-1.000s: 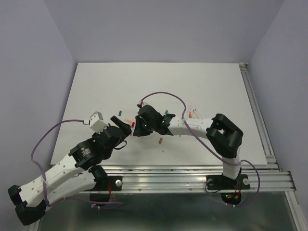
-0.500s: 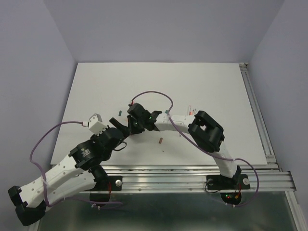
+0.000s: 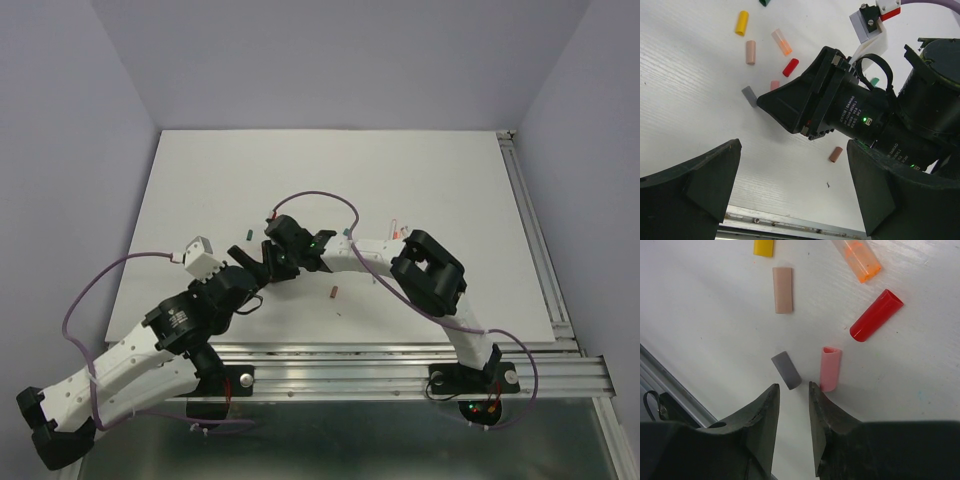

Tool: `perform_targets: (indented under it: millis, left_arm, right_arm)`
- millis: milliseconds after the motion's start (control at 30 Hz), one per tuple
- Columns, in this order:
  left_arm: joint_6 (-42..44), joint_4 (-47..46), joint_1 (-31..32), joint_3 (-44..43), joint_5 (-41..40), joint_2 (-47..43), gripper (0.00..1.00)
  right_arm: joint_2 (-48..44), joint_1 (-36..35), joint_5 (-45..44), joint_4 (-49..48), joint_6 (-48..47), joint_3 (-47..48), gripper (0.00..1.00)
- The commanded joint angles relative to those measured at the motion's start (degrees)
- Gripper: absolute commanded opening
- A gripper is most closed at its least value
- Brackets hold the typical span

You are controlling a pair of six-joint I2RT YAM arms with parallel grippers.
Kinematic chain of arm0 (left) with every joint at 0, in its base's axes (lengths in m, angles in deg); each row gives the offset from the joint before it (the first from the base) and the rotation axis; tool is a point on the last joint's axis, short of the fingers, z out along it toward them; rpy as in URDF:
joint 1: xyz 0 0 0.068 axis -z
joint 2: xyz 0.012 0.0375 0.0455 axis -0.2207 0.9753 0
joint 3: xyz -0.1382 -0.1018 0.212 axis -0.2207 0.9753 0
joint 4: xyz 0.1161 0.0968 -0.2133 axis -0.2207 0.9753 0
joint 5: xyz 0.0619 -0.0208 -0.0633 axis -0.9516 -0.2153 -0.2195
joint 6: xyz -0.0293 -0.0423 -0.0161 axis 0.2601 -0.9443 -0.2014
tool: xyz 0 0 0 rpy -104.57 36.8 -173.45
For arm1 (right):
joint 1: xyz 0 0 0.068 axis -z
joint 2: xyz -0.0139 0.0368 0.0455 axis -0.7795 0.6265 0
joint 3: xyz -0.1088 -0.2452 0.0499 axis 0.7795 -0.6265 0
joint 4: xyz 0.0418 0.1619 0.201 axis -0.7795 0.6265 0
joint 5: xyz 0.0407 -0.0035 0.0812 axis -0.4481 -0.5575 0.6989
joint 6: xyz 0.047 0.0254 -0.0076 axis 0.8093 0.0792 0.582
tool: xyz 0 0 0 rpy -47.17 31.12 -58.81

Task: Open the pen caps

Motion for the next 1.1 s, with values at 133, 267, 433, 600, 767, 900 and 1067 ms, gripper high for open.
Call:
perform_targets:
  millis: [133,267,433,600,767,900,1067]
  left_arm:
    - [1.58,-1.37,-0.24,-0.36,-0.65,-0.57,0.99]
    - [3.87,-3.39,-0.24,-0.54,0.84,-0.22,0.99]
    - [8.08,-8.39,-0.24,-0.45,3.04,0.04,0.99]
    - [16.25,-17.19,-0.24,-1.24,5.85,4.08,0.99]
    - [20.13,-25.80,-0.68,-4.49,8.93,15.21,0.99]
    - [26.71,-30.89,-3.49,-10.89,16.38,26.30,0.99]
    - [36.38,-32.57,-7.18,-19.34,22.63,41.14,0.99]
  right_arm:
    - [-7.12,-0.32,-0.29,-1.21,0.96,-0.40,0.36]
    - [-12.93,-0.23,-5.38,-1.39,1.14,-5.23,0.38]
    - [-25.65,-0.23,-16.62,-0.25,3.68,-17.26,0.53]
    - [-39.38,-0.23,-33.06,5.72,9.49,-28.52,0.95]
    - [-55.77,-0.14,-43.17,12.74,16.42,-38.61,1.00]
    - [-65.29,-0.14,-45.73,14.43,18.45,-44.33,1.00]
    - [-74.52,-0.23,-48.02,17.32,19.15,-47.07,1.00]
